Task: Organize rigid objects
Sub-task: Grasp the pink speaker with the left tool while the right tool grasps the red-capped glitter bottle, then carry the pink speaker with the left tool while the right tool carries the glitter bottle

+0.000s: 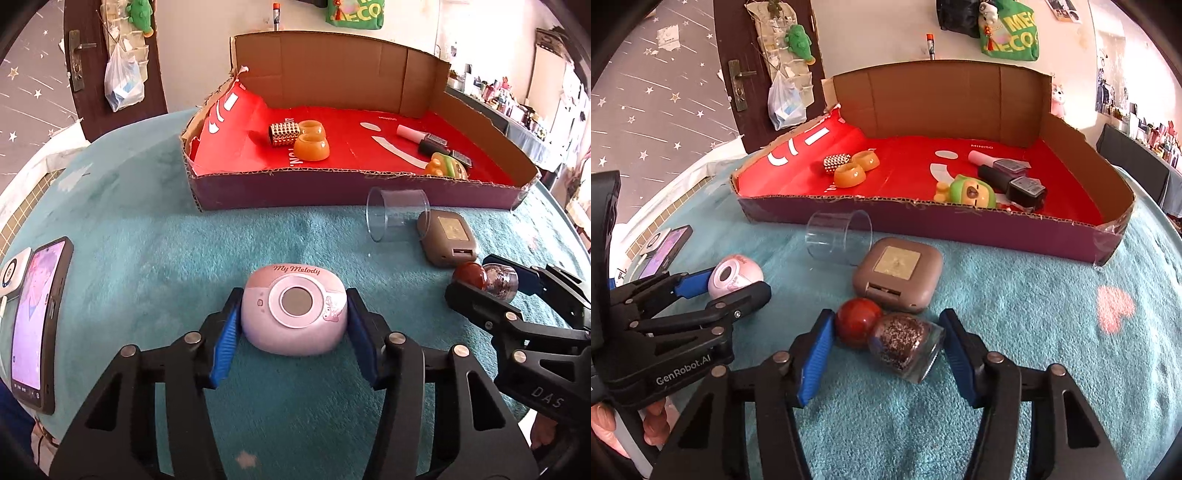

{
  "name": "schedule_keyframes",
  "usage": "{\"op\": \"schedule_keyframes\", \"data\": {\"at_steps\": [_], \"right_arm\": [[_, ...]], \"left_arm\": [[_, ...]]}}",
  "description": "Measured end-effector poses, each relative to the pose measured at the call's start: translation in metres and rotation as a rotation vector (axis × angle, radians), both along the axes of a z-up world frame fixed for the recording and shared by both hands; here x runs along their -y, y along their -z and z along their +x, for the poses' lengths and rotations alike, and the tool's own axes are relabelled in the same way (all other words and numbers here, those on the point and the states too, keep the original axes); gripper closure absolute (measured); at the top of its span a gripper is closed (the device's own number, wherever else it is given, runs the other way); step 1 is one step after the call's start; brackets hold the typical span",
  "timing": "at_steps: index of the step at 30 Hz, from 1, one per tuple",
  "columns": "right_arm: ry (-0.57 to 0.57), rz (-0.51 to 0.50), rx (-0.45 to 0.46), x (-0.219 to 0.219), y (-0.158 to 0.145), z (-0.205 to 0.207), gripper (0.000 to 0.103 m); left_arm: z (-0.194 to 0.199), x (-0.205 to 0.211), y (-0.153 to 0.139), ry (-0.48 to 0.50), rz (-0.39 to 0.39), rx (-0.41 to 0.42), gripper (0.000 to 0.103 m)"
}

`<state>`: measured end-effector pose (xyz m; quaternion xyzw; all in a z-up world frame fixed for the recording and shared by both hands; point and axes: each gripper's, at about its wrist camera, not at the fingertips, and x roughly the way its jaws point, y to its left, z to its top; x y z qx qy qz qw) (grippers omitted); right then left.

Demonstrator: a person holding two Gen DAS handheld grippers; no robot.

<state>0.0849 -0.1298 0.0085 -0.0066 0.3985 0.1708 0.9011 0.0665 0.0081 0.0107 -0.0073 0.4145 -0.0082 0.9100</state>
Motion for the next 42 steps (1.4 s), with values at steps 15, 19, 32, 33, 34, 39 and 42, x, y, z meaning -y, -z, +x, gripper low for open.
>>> {"op": "schedule_keyframes", "data": {"at_steps": [15, 19, 32, 33, 34, 39, 42], "right_arm": [[0.006, 0.027, 0.061, 0.015, -0.031, -0.018, 0.074], [0.008, 0.003, 0.063, 0.017, -0.036, -0.014, 0.074], [0.027, 0.040, 0.013, 0.026, -0.011, -0.009, 0.058], [0.031, 0.046, 0.005, 0.027, -0.008, -0.008, 0.061], [0.037, 0.048, 0.003, 0.028, -0.006, -0.006, 0.067], [0.056, 0.080, -0.004, 0.034, -0.006, 0.000, 0.069], [0.049, 0.090, 0.011, 0.034, -0.011, -0.002, 0.070]], "left_arm": [[-0.007, 0.012, -0.022, 0.045, -0.019, 0.045, 0.052], [-0.005, 0.013, -0.023, 0.045, -0.019, 0.049, 0.052], [0.002, 0.011, 0.000, 0.034, -0.050, -0.018, 0.052], [0.002, 0.012, 0.001, 0.032, -0.047, -0.016, 0.052], [0.003, 0.013, 0.001, 0.030, -0.043, -0.016, 0.052], [0.005, 0.014, -0.001, 0.030, -0.042, -0.010, 0.052], [0.004, 0.013, -0.004, 0.035, -0.037, 0.001, 0.052]]}}
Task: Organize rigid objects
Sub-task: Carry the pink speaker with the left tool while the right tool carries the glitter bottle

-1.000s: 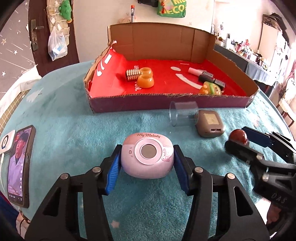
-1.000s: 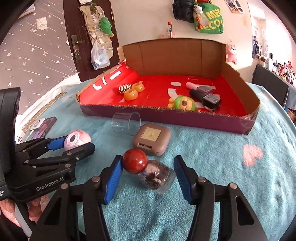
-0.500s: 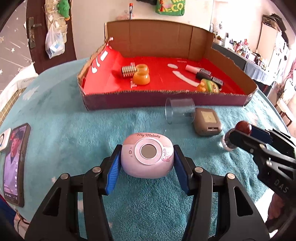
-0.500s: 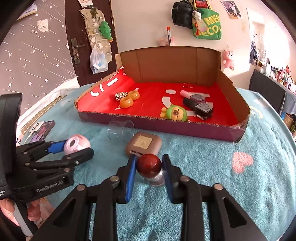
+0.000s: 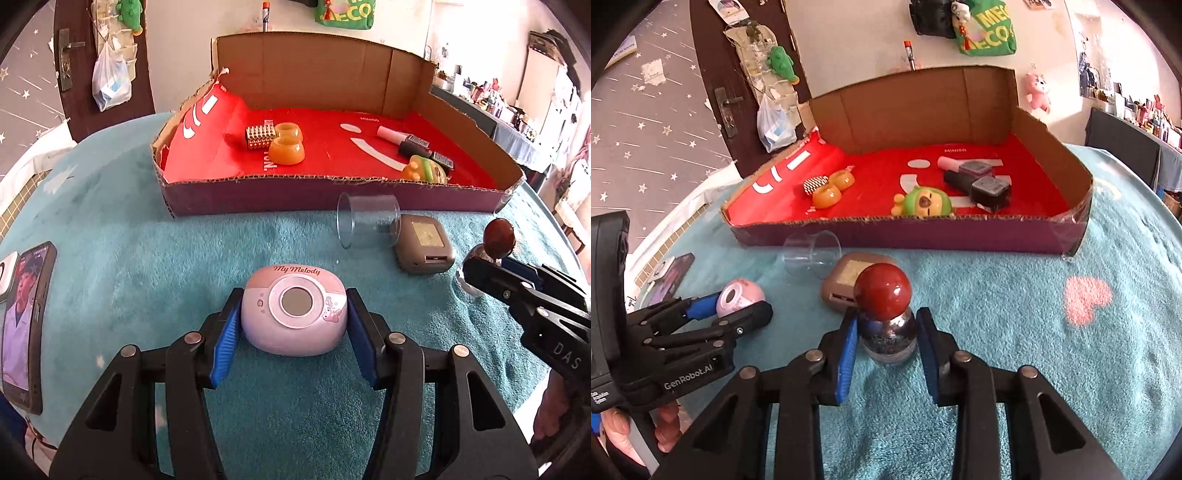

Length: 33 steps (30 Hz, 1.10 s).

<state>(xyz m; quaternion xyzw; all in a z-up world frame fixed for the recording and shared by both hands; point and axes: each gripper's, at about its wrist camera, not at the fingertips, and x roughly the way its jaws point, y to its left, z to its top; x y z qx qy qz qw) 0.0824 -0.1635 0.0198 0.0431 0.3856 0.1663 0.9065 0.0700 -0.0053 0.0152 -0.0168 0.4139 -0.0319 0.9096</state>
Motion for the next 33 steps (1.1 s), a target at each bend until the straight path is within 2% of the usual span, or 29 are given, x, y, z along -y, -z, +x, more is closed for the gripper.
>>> {"op": "schedule_keyframes", "data": {"at_steps": [14, 26, 33], "right_arm": [[-0.030, 0.038, 0.062, -0.004, -0.034, -0.004, 0.070], [-0.027, 0.048, 0.100, -0.003, -0.054, 0.004, 0.070], [-0.027, 0.051, 0.107, -0.005, -0.060, 0.015, 0.070]], "left_arm": [[0.000, 0.000, -0.028, 0.018, -0.002, 0.064, 0.052], [0.016, 0.004, -0.056, 0.039, 0.005, 0.137, 0.052], [0.031, 0.002, -0.066, 0.038, -0.002, 0.153, 0.052]]}}
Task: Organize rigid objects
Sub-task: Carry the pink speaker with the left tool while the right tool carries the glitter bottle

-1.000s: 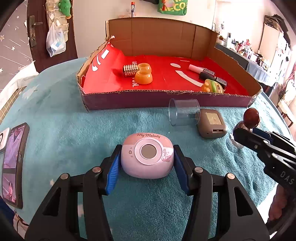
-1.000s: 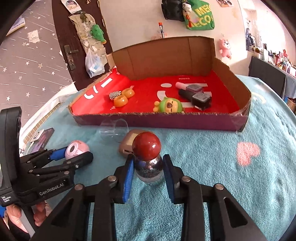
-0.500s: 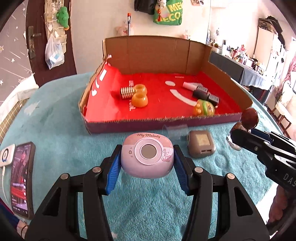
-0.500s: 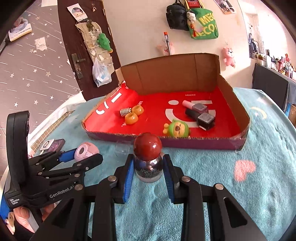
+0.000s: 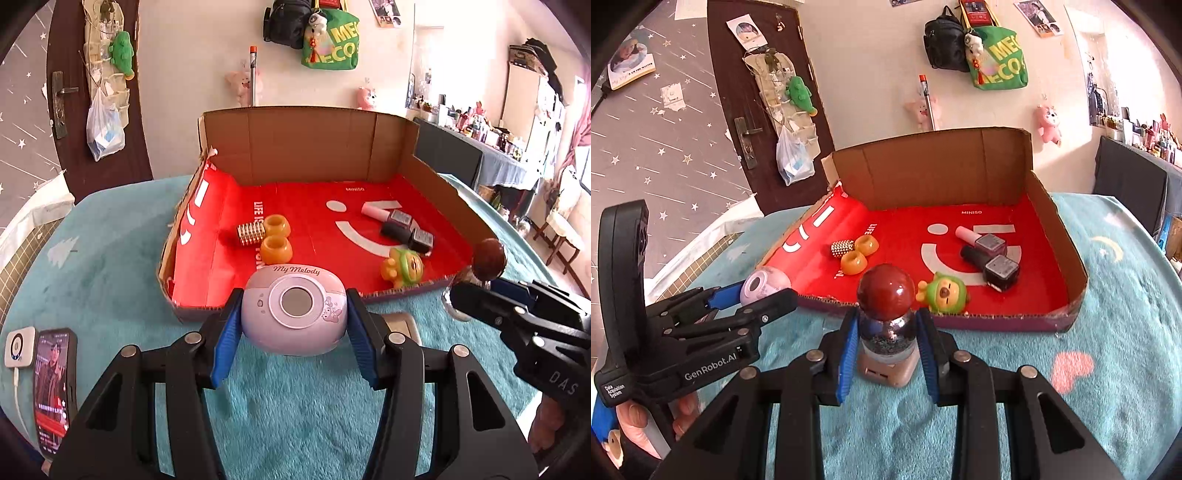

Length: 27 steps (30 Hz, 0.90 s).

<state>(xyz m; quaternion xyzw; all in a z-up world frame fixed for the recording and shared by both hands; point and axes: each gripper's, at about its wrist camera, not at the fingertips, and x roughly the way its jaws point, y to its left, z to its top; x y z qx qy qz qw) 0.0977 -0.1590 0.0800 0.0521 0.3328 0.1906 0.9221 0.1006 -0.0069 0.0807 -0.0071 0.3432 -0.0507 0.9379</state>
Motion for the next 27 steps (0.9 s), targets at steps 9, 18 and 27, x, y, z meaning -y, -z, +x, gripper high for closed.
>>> {"op": "schedule_keyframes", "data": {"at_steps": [9, 18, 27], "right_arm": [[-0.004, -0.007, -0.012, -0.004, 0.000, 0.019, 0.070], [-0.006, -0.007, -0.039, -0.010, 0.005, 0.044, 0.070], [-0.014, -0.006, -0.065, -0.016, 0.012, 0.065, 0.070]], "left_arm": [[0.022, -0.006, 0.003, -0.005, -0.021, -0.025, 0.052], [0.044, -0.010, 0.007, -0.004, -0.016, -0.047, 0.052], [0.065, -0.015, 0.017, -0.012, -0.023, -0.086, 0.052]]}}
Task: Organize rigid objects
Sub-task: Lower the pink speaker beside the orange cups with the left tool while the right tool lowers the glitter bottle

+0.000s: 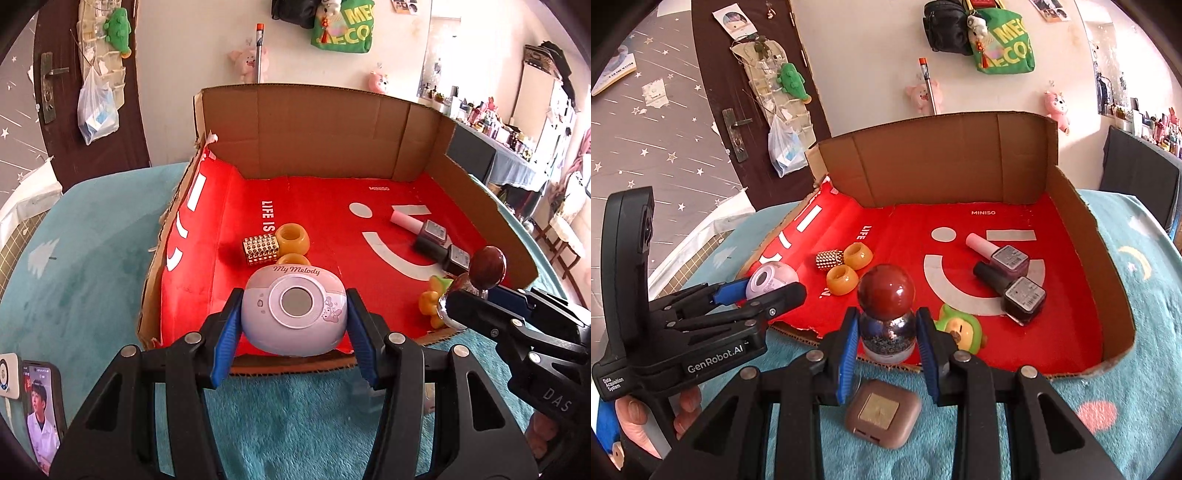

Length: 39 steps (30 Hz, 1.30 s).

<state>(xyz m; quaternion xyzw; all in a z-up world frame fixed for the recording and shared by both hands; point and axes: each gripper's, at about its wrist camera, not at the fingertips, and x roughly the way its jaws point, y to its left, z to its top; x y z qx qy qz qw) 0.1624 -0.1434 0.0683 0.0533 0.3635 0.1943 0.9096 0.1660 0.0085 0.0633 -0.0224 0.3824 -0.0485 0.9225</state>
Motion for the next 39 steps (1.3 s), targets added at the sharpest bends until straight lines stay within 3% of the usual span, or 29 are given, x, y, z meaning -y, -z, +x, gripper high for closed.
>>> {"op": "schedule_keyframes", "data": {"at_steps": [23, 30, 34, 39], "right_arm": [[-0.040, -0.022, -0.081, -0.018, 0.029, 0.040, 0.070], [-0.044, -0.053, -0.060, -0.020, 0.029, 0.043, 0.070], [-0.011, -0.127, -0.017, -0.022, 0.026, 0.045, 0.070], [0.005, -0.114, -0.040, -0.017, 0.026, 0.054, 0.070]], "left_arm": [[0.031, 0.003, 0.030, 0.039, 0.018, -0.093, 0.052], [0.038, 0.002, 0.037, 0.034, 0.013, -0.112, 0.052], [0.043, 0.001, 0.042, 0.026, 0.011, -0.122, 0.052], [0.049, 0.002, 0.043, 0.024, 0.017, -0.121, 0.052]]}}
